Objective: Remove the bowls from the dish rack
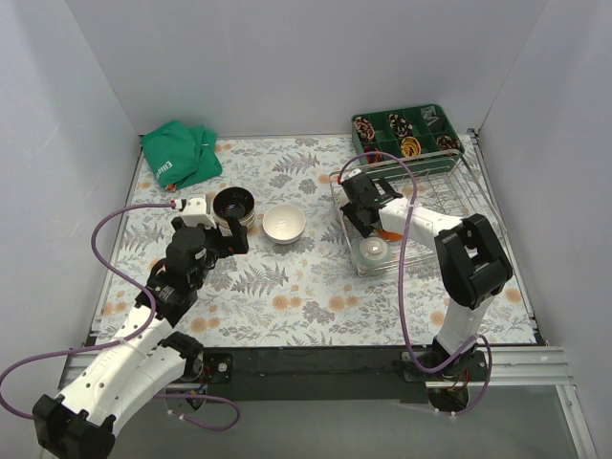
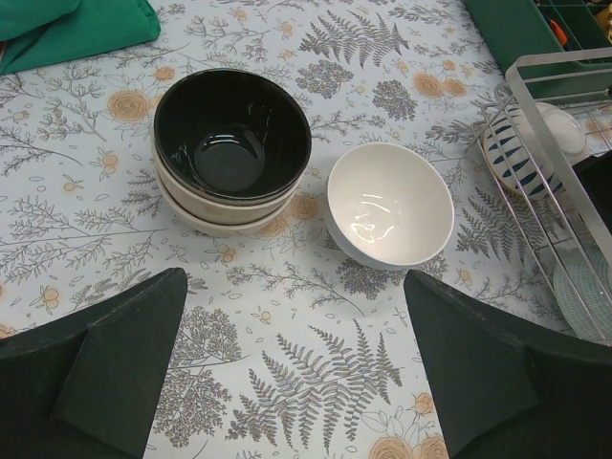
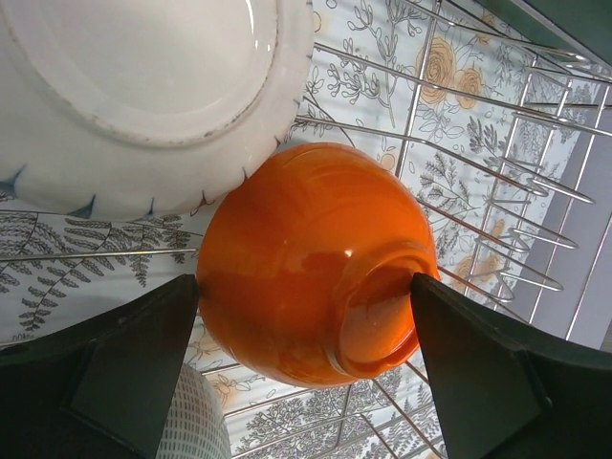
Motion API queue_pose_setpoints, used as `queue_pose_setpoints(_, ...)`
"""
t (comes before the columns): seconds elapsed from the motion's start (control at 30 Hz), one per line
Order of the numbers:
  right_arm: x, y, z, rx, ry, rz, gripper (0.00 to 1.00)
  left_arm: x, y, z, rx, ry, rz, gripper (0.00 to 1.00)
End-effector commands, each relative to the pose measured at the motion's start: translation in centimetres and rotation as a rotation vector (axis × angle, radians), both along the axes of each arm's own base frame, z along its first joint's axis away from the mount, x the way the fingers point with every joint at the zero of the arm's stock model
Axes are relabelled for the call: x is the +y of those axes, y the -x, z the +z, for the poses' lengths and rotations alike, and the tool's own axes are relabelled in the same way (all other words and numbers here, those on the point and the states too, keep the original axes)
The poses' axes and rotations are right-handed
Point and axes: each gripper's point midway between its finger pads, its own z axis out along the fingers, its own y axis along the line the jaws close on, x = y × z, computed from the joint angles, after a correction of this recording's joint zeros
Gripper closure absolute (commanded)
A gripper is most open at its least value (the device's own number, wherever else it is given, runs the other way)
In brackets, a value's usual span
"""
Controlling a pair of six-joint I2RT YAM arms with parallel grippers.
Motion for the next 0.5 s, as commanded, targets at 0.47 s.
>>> queue_pose_setpoints(0.47, -3.1, 2.1, -5.0, 0.101, 0.294, -0.013, 0.1, 0.0, -0.1, -0.5, 0.003, -0.013, -0.002, 0.02)
